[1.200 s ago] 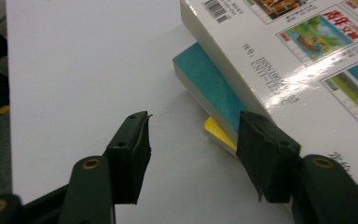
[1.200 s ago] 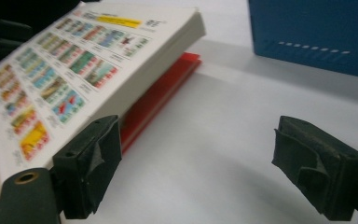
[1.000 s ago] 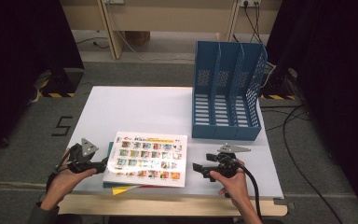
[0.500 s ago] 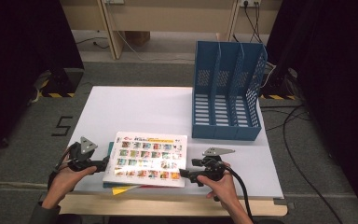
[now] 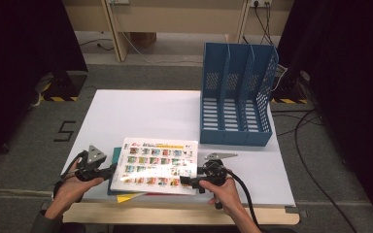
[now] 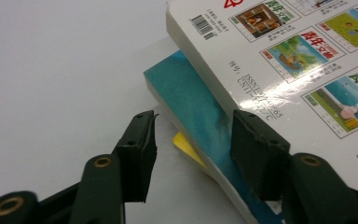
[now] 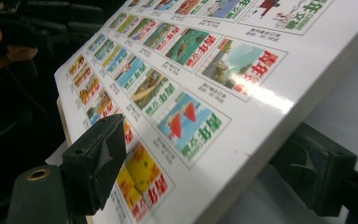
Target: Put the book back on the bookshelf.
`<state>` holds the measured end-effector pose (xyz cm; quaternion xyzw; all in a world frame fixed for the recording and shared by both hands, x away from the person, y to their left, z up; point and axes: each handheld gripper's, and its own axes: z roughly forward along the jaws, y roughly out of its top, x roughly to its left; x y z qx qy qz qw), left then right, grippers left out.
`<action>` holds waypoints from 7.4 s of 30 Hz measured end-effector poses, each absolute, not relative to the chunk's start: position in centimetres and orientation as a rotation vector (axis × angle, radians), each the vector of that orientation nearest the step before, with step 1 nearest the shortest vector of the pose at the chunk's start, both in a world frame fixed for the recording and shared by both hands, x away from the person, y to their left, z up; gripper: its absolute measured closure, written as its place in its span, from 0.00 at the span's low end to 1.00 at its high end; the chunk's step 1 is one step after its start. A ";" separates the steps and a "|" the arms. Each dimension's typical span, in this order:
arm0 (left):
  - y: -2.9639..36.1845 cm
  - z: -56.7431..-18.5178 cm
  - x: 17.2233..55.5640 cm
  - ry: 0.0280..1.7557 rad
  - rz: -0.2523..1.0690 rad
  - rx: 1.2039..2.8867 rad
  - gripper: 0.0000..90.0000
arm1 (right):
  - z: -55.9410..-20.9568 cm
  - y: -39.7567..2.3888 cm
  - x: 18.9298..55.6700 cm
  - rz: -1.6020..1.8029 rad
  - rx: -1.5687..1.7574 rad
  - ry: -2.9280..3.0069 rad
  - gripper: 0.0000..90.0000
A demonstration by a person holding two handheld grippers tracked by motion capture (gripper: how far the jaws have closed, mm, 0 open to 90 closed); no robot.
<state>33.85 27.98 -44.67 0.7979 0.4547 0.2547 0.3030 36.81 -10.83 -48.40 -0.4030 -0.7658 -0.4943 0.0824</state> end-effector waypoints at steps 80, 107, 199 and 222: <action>22.1 -46.0 34.6 1.244 0.720 1.920 0.18 | -29.6 -4.2 37.1 -1.900 -0.662 -2.628 0.80; 31.7 -49.7 38.3 1.563 0.774 1.902 0.19 | -32.8 -4.8 39.4 -2.008 -0.771 -2.362 0.80; 32.6 -50.2 38.5 1.605 0.698 1.828 0.15 | -22.3 -19.4 58.1 -2.269 -1.912 -1.913 0.78; 32.5 -50.1 38.5 1.603 0.701 1.840 0.15 | -26.8 -16.4 57.0 -2.269 -1.902 -1.955 0.76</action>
